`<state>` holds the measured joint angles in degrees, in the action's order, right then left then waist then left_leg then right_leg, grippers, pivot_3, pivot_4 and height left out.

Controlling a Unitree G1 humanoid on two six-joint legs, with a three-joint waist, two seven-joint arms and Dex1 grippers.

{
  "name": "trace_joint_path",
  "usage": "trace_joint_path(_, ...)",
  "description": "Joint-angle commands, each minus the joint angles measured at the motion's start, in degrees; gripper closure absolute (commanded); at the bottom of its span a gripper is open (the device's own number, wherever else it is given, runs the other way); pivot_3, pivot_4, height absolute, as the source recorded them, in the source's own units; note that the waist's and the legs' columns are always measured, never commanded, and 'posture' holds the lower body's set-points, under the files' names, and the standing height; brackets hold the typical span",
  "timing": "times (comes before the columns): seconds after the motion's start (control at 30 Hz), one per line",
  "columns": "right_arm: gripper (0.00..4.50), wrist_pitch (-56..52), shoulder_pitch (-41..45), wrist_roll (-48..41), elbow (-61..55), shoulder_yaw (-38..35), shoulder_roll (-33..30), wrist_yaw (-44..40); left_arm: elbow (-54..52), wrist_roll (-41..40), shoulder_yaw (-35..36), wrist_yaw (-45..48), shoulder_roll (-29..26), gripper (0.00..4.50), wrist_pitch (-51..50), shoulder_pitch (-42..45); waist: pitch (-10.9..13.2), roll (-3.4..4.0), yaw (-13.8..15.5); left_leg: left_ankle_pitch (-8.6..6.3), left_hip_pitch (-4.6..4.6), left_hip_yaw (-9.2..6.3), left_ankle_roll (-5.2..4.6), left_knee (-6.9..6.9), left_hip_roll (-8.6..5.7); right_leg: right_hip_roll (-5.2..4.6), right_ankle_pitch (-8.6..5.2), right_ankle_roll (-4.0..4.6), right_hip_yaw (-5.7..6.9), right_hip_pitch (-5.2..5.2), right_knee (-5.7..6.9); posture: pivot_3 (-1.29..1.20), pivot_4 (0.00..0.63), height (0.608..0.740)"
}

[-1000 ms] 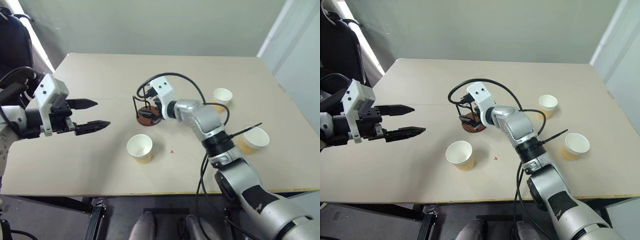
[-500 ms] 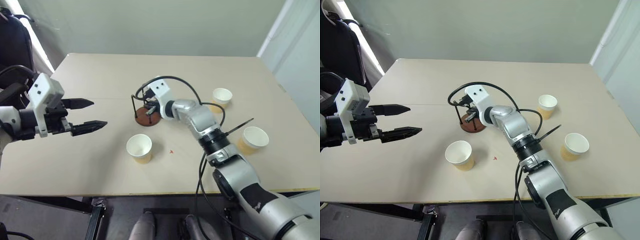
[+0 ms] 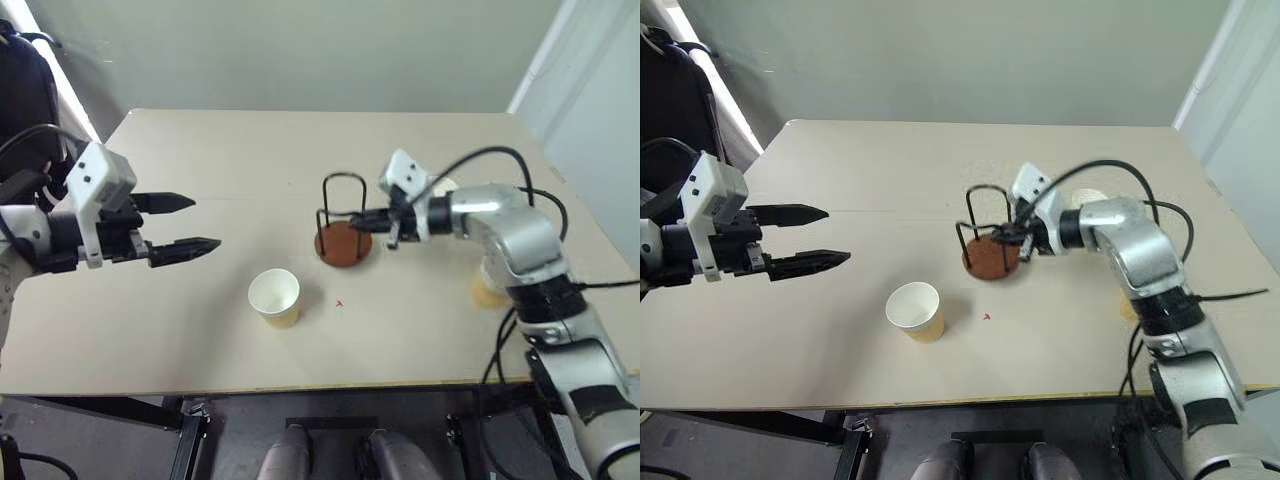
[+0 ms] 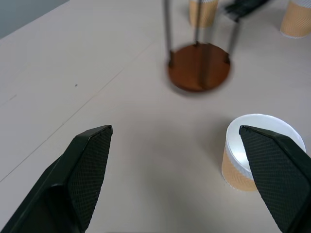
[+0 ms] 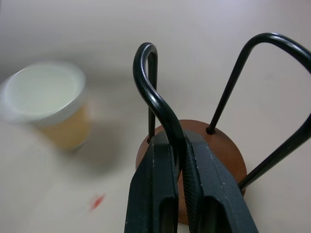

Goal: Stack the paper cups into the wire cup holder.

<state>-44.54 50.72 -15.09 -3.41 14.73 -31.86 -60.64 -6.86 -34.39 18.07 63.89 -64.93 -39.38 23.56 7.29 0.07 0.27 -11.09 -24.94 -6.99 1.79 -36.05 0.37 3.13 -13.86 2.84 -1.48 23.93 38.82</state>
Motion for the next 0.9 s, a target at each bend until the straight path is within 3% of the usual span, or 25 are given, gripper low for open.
trace_joint_path(0.03, 4.45, -1.4, -2.4, -3.6, -7.9, -0.7, -2.7, -3.2, 0.4, 0.3, -0.1, 0.6, -0.6, 0.00, 1.2, 1.8, 0.0, -0.01, -0.1, -0.01, 0.03, 0.01, -0.02, -0.02, 0.02, 0.01, 0.00, -0.01, -0.01, -0.03, 0.00, 0.00, 0.150, 0.740)
trace_joint_path(0.47, 4.45, -4.3, -9.0, -6.6, -15.3, 1.0, -5.5, -3.7, 1.6, 1.0, -1.5, 1.9, -1.1, 0.00, 1.7, 3.5, 0.0, -0.04, 0.0, 0.04, 0.02, 0.02, -0.24, -0.09, 0.02, 0.02, -0.05, -0.17, -0.02, -0.15, -0.01, 0.00, 0.150, 0.740)
trace_joint_path(0.87, 4.45, -0.9, -11.7, -4.3, -16.5, 3.7, -6.8, -2.6, 1.9, 1.7, -1.6, 2.2, -1.2, 0.00, 1.9, 3.5, -0.1, -0.10, 0.1, 0.04, 0.09, 0.01, -0.27, -0.10, 0.02, 0.02, -0.08, -0.22, -0.02, -0.26, -0.02, 0.00, 0.150, 0.740)
trace_joint_path(0.9, 4.23, -0.8, -11.8, -4.3, -16.6, 3.9, -6.9, -2.5, 2.0, 1.8, -1.7, 2.2, -1.2, 0.00, 1.9, 3.7, -0.1, -0.10, 0.1, 0.04, 0.11, 0.01, -0.27, -0.10, 0.02, 0.02, -0.08, -0.22, -0.03, -0.27, -0.02, 0.00, 0.150, 0.740)
